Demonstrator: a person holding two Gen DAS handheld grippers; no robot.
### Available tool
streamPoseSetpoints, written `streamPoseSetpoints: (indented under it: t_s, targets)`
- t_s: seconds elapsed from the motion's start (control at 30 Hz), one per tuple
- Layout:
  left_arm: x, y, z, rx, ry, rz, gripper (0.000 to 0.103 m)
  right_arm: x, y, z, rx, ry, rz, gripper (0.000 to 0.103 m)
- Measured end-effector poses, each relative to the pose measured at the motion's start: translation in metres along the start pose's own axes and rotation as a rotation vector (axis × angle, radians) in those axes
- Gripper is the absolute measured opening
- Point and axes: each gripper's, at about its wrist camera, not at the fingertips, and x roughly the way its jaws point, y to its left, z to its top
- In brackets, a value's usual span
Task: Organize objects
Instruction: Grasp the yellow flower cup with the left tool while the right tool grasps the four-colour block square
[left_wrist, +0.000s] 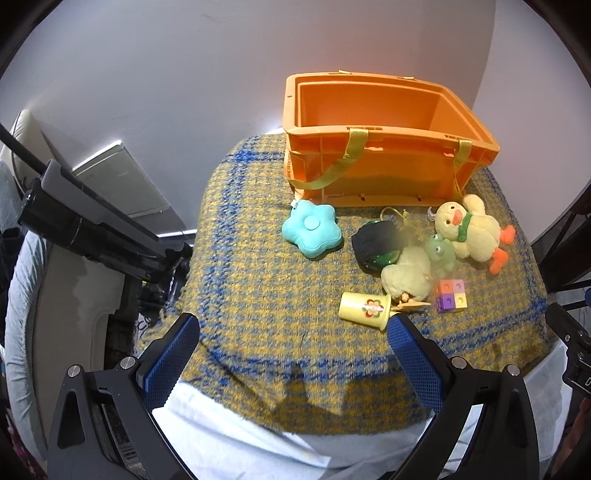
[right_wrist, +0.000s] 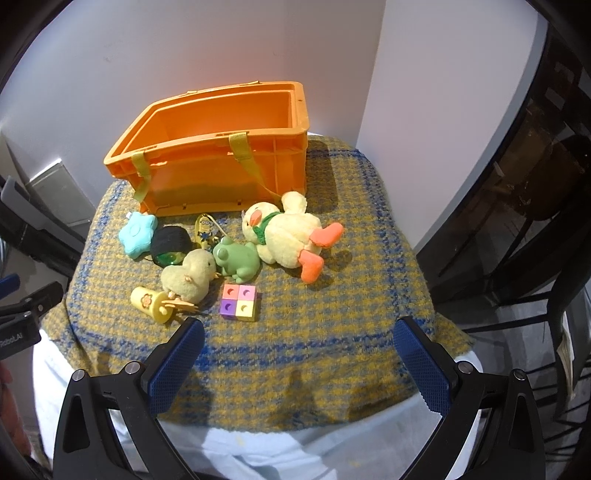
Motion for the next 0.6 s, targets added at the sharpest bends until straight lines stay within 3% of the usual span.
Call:
streamPoseSetpoints:
  t_s: [0.33, 0.6]
  targets:
    - [0.052, -0.029, -0.01, 0.108, 0.047, -0.008, 0.103, 0.033, 0.007, -0.003, -0.031, 0.004, -0.001, 0.102]
    - [0.083, -0.043, -0.015, 0.16, 0.079, -0.075, 0.103, 0.054, 0.006, -0.008, -0.027, 0.033, -0.01, 0.102]
